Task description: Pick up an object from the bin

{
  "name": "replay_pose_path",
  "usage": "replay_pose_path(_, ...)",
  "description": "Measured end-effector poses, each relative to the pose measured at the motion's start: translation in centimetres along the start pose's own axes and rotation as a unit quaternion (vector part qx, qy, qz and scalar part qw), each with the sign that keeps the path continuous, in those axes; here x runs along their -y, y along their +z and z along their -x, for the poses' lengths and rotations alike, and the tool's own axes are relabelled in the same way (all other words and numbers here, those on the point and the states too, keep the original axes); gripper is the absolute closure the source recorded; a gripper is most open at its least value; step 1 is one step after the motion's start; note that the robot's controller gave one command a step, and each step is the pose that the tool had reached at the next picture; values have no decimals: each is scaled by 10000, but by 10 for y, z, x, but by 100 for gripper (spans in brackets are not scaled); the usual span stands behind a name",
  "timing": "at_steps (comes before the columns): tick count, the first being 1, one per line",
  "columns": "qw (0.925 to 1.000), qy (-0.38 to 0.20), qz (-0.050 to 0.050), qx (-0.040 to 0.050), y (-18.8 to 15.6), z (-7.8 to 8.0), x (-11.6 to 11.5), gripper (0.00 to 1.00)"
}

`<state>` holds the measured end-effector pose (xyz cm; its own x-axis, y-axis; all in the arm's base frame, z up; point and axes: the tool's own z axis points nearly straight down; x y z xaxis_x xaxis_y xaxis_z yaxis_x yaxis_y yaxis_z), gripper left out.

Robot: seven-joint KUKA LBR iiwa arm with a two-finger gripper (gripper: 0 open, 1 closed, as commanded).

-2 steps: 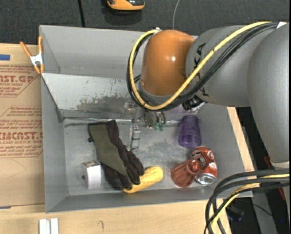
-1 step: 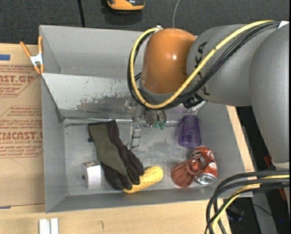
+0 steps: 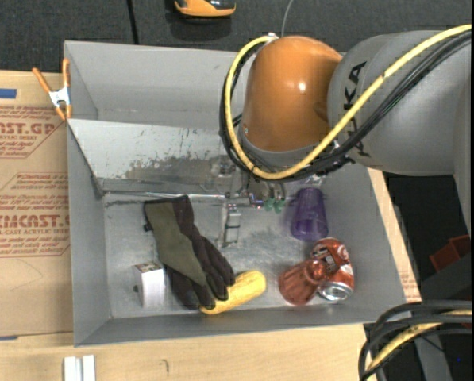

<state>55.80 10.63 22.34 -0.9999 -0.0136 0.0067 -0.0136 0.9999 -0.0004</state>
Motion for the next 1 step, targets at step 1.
replay_pose_path(1, 9999, 2, 16, 102, 20, 0, 9, 0)
